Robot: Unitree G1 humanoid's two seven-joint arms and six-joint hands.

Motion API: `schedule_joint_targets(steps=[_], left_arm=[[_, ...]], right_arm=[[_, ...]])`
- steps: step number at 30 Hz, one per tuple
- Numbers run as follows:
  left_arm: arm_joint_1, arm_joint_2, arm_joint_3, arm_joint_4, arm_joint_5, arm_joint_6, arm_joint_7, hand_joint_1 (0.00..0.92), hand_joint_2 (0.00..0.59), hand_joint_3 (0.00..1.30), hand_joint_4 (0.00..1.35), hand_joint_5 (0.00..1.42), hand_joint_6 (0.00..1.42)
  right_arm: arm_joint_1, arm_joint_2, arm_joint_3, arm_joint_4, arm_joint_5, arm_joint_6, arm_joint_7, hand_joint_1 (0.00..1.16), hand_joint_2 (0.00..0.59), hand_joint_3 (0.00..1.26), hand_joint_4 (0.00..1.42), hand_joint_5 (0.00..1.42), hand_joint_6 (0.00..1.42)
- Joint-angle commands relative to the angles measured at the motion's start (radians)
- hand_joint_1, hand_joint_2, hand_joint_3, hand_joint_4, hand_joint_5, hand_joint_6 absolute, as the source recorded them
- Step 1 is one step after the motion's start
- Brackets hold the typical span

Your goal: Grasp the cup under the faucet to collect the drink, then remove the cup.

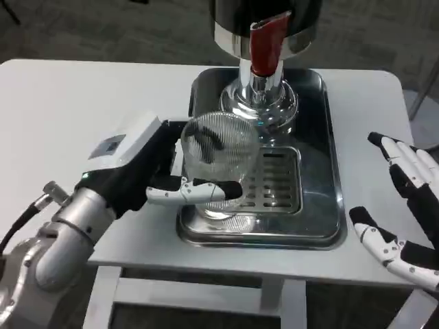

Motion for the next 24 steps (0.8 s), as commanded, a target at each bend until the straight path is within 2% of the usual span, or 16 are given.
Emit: schedule_joint_targets(steps=[1, 5, 8, 15, 22, 24], left_arm=[[-0.037, -0.010, -0.032, 0.026, 0.033, -0.008, 0.030, 0.400, 0.122, 0.95, 1.09, 1.26, 1.42], [-0.052, -0.009, -0.055, 0.032, 0.058, 0.002, 0.039, 0.396, 0.119, 0.93, 1.01, 1.19, 1.40], [-0.058, -0.010, -0.064, 0.032, 0.072, 0.019, 0.036, 0.380, 0.124, 0.87, 0.92, 1.07, 1.37], [-0.077, -0.006, -0.096, 0.024, 0.086, 0.064, 0.009, 0.313, 0.139, 0.76, 0.65, 0.83, 1.18], [-0.079, 0.003, -0.107, 0.001, 0.088, 0.105, -0.017, 0.239, 0.136, 0.57, 0.26, 0.37, 0.60], [-0.080, 0.005, -0.107, -0.003, 0.088, 0.109, -0.027, 0.225, 0.131, 0.53, 0.21, 0.31, 0.52]], right_arm=[[0.020, -0.010, -0.021, -0.028, 0.026, 0.000, -0.005, 0.36, 0.470, 0.00, 0.00, 0.00, 0.10], [0.032, -0.017, -0.037, -0.035, 0.045, 0.002, -0.003, 0.36, 0.470, 0.00, 0.00, 0.00, 0.11], [0.040, -0.023, -0.045, -0.039, 0.057, 0.004, -0.001, 0.36, 0.470, 0.01, 0.00, 0.00, 0.12], [0.053, -0.040, -0.069, -0.046, 0.092, 0.011, -0.001, 0.36, 0.470, 0.03, 0.00, 0.00, 0.14], [0.060, -0.048, -0.086, -0.046, 0.124, 0.016, -0.006, 0.36, 0.479, 0.07, 0.00, 0.00, 0.16], [0.059, -0.047, -0.091, -0.044, 0.134, 0.013, -0.013, 0.36, 0.483, 0.07, 0.00, 0.00, 0.16]])
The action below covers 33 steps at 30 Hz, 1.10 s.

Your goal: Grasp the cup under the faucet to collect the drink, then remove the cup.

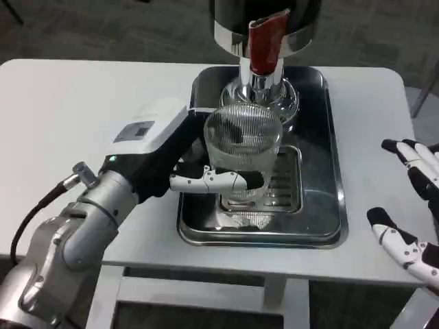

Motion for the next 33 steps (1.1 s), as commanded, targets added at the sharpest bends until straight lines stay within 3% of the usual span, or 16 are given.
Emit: schedule_joint_targets(steps=[1, 10, 20, 26, 33], left_arm=[[0.011, 0.017, -0.019, -0.014, 0.010, 0.021, -0.041, 0.222, 0.131, 0.51, 0.18, 0.29, 0.50], [0.000, 0.022, -0.018, -0.017, 0.010, 0.025, -0.060, 0.196, 0.119, 0.24, 0.01, 0.16, 0.33], [-0.029, 0.020, -0.026, -0.014, 0.012, 0.030, -0.079, 0.182, 0.120, 0.17, 0.00, 0.07, 0.25], [-0.043, 0.027, -0.028, -0.015, 0.000, 0.025, -0.096, 0.167, 0.108, 0.03, 0.00, 0.04, 0.21], [-0.032, 0.039, -0.013, -0.054, -0.019, 0.002, -0.107, 0.151, 0.104, 0.00, 0.00, 0.01, 0.18]], right_arm=[[0.014, -0.007, -0.016, -0.010, 0.029, -0.003, -0.015, 0.36, 0.483, 0.07, 0.00, 0.00, 0.16], [0.012, -0.014, -0.011, -0.006, 0.043, 0.002, -0.015, 0.37, 0.485, 0.10, 0.00, 0.00, 0.18], [0.013, -0.012, 0.003, -0.005, 0.047, 0.011, -0.015, 0.37, 0.481, 0.12, 0.00, 0.00, 0.19], [0.008, -0.012, 0.012, -0.003, 0.045, 0.017, -0.014, 0.38, 0.476, 0.14, 0.00, 0.00, 0.19], [0.000, -0.011, 0.023, 0.001, 0.042, 0.026, -0.017, 0.39, 0.476, 0.15, 0.00, 0.01, 0.20]])
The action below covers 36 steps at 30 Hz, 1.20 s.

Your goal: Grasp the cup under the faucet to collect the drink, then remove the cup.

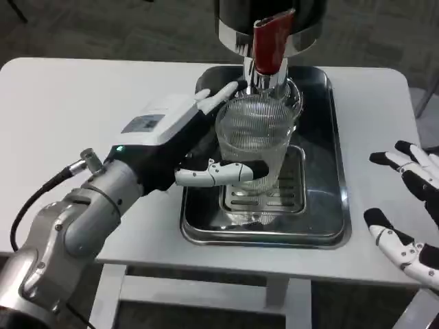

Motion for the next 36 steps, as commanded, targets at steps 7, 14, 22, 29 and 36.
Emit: schedule_joint_targets(steps=[7, 14, 22, 29, 36], left_arm=[[0.052, 0.062, 0.033, -0.121, -0.044, -0.020, -0.038, 0.155, 0.106, 0.00, 0.00, 0.00, 0.18], [0.124, 0.109, 0.084, -0.224, -0.074, -0.010, -0.068, 0.169, 0.103, 0.02, 0.00, 0.00, 0.18], [0.252, 0.150, 0.202, -0.394, -0.149, -0.003, -0.083, 0.161, 0.104, 0.07, 0.00, 0.07, 0.21], [0.312, 0.151, 0.351, -0.493, -0.301, -0.018, -0.083, 0.090, 0.133, 0.14, 0.07, 0.16, 0.31], [0.217, 0.164, 0.438, -0.504, -0.552, 0.003, -0.155, 0.003, 0.162, 0.23, 0.19, 0.27, 0.35]], right_arm=[[-0.003, 0.004, 0.019, 0.006, 0.004, 0.016, -0.014, 0.39, 0.476, 0.16, 0.00, 0.02, 0.20], [-0.013, 0.005, 0.031, 0.015, 0.008, 0.027, -0.016, 0.39, 0.476, 0.16, 0.00, 0.02, 0.20], [-0.024, 0.005, 0.042, 0.021, 0.008, 0.037, -0.021, 0.39, 0.476, 0.17, 0.00, 0.03, 0.20], [-0.027, 0.008, 0.046, 0.018, 0.004, 0.041, -0.029, 0.40, 0.476, 0.17, 0.00, 0.03, 0.20], [-0.027, 0.010, 0.054, 0.017, 0.000, 0.045, -0.032, 0.40, 0.476, 0.17, 0.00, 0.03, 0.20]])
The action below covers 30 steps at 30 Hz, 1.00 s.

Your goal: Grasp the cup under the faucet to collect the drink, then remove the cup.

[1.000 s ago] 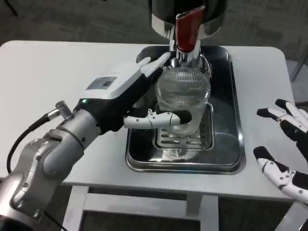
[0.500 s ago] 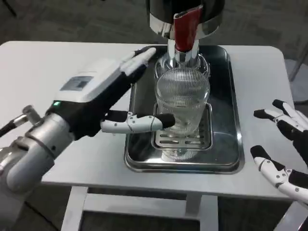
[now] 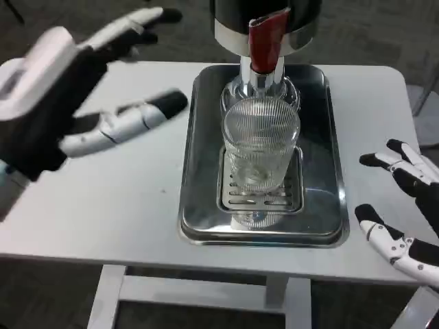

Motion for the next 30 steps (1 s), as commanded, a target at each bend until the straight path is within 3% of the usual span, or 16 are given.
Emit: schedule_joint_targets(steps=[1, 6, 11, 20, 30], left_arm=[[-0.081, 0.025, 0.042, -0.014, -0.184, 0.026, -0.081, 0.001, 0.162, 0.23, 0.20, 0.27, 0.35], [-0.203, 0.036, 0.025, -0.012, -0.393, 0.140, -0.206, 0.000, 0.166, 0.21, 0.20, 0.29, 0.35], [-0.297, 0.022, -0.004, -0.003, -0.488, 0.231, -0.281, 0.000, 0.157, 0.19, 0.19, 0.29, 0.35], [-0.407, -0.023, -0.055, 0.055, -0.549, 0.340, -0.352, 0.000, 0.149, 0.20, 0.18, 0.30, 0.35], [-0.464, -0.081, -0.119, 0.170, -0.500, 0.351, -0.402, 0.000, 0.139, 0.20, 0.19, 0.30, 0.35]], right_arm=[[0.009, 0.006, 0.008, -0.007, -0.001, 0.006, -0.016, 0.40, 0.476, 0.17, 0.00, 0.03, 0.20], [0.007, 0.007, 0.013, -0.009, -0.004, 0.010, -0.019, 0.40, 0.481, 0.17, 0.00, 0.03, 0.20], [0.011, 0.009, 0.014, -0.012, -0.004, 0.012, -0.024, 0.40, 0.483, 0.17, 0.00, 0.03, 0.20], [0.031, 0.014, 0.002, -0.027, 0.004, 0.012, -0.028, 0.41, 0.484, 0.17, 0.00, 0.03, 0.20], [0.037, 0.009, -0.017, -0.031, 0.026, 0.009, -0.027, 0.41, 0.485, 0.17, 0.01, 0.03, 0.20]])
